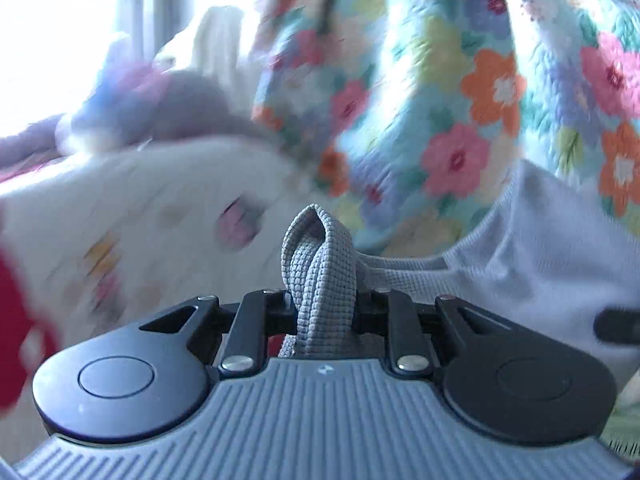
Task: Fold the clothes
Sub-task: 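Lift the folded shirt with both grippers and carry it toward the clothes stack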
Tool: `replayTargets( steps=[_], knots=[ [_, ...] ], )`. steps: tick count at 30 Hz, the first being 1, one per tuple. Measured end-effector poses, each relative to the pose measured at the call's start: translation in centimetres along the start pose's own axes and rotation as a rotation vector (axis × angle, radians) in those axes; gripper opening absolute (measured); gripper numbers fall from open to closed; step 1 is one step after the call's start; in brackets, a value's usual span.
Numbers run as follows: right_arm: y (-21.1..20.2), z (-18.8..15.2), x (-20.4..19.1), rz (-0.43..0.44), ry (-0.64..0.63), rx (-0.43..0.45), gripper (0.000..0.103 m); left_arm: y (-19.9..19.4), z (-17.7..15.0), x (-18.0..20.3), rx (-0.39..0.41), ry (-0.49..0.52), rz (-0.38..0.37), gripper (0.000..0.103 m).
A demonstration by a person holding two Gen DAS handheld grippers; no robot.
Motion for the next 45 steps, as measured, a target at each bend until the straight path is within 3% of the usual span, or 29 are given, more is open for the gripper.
replayTargets(
  steps=[3, 6, 8, 10, 12, 15, 17, 18, 21, 25, 28, 31, 33, 35, 37, 38, 39, 41, 42, 43, 45],
  knots=[
    [0.0, 0.0, 4.1, -0.106, 0.073, 0.054, 0.031, 5.4, 1.6, 3.9, -0.023, 0.018, -0.12, 0.02],
    [-0.5, -3.2, 8.8, -0.251, 0.171, 0.05, 0.037, 11.4, -1.5, 8.6, -0.14, 0.05, -0.241, 0.021],
    [-0.8, -6.5, 11.7, -0.32, 0.293, -0.005, 0.039, 15.2, -4.9, 10.9, -0.215, 0.146, -0.238, 0.021],
    [-1.4, -7.9, 12.3, -0.301, 0.305, 0.002, 0.042, 16.9, -5.9, 12.4, -0.154, 0.27, -0.182, 0.024],
    [-2.1, -8.0, 12.2, -0.264, 0.284, -0.031, 0.048, 17.4, -5.8, 12.7, -0.113, 0.291, -0.144, 0.024],
    [-3.7, -7.6, 12.9, -0.231, 0.32, -0.099, 0.054, 16.5, -4.5, 10.9, -0.071, 0.101, -0.126, 0.035],
    [-5.2, -6.8, 13.7, -0.18, 0.384, -0.094, 0.056, 15.1, -4.9, 8.6, -0.075, -0.042, -0.105, 0.049],
    [-5.6, -6.3, 14.2, -0.164, 0.407, -0.088, 0.057, 14.1, -5.4, 7.4, -0.077, -0.123, -0.104, 0.05],
    [-5.5, -4.6, 16.5, -0.141, 0.488, -0.092, 0.069, 11.9, -8.5, 4.0, -0.126, -0.264, -0.074, 0.053],
    [-2.4, -3.2, 19.8, -0.113, 0.551, -0.149, 0.07, 9.9, -14.5, -0.9, -0.241, -0.489, 0.011, 0.057],
    [0.5, -5.1, 21.6, -0.073, 0.658, -0.231, 0.07, 9.6, -17.0, -1.7, -0.257, -0.708, -0.157, 0.055],
    [1.8, -5.5, 23.3, -0.1, 0.673, -0.194, 0.07, 10.3, -17.9, -1.6, -0.248, -0.856, -0.253, 0.055],
    [2.5, -5.2, 23.7, -0.077, 0.649, -0.182, 0.072, 10.7, -17.7, -0.7, -0.239, -0.839, -0.253, 0.055],
    [3.7, -5.7, 24.2, -0.059, 0.647, -0.229, 0.072, 11.3, -17.5, 0.1, -0.236, -0.843, -0.269, 0.055],
    [4.2, -6.2, 24.8, -0.065, 0.642, -0.246, 0.064, 11.4, -17.4, 0.7, -0.229, -0.854, -0.265, 0.055],
    [4.0, -5.7, 24.3, -0.058, 0.609, -0.221, 0.036, 11.6, -17.4, 1.0, -0.225, -0.855, -0.259, 0.054],
    [3.5, -4.8, 23.3, -0.043, 0.559, -0.181, 0.027, 11.7, -17.2, 1.3, -0.213, -0.836, -0.238, 0.053],
    [2.4, -3.1, 21.2, -0.014, 0.46, -0.101, 0.025, 12.1, -16.2, 2.1, -0.177, -0.757, -0.223, 0.029],
    [1.8, -2.2, 20.1, 0.0, 0.41, -0.061, 0.024, 12.3, -15.6, 2.5, -0.158, -0.709, -0.217, 0.022],
    [0.8, -1.6, 18.8, -0.001, 0.369, -0.012, 0.024, 12.8, -15.1, 3.1, -0.149, -0.66, -0.196, 0.019],
    [-1.1, -2.4, 17.1, -0.097, 0.326, 0.055, 0.024, 14.1, -14.4, 4.0, -0.149, -0.564, -0.118, 0.02]
  ],
)
Point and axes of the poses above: each gripper's, at about its wrist camera, not at the fingertips, and y roughly the way its jaws point, x to its right, z to its top, the point moved 10 cm from there along y, roughly the way its jaws point, and after that the axes turned 9 degrees about z, right-handed, at the moved point
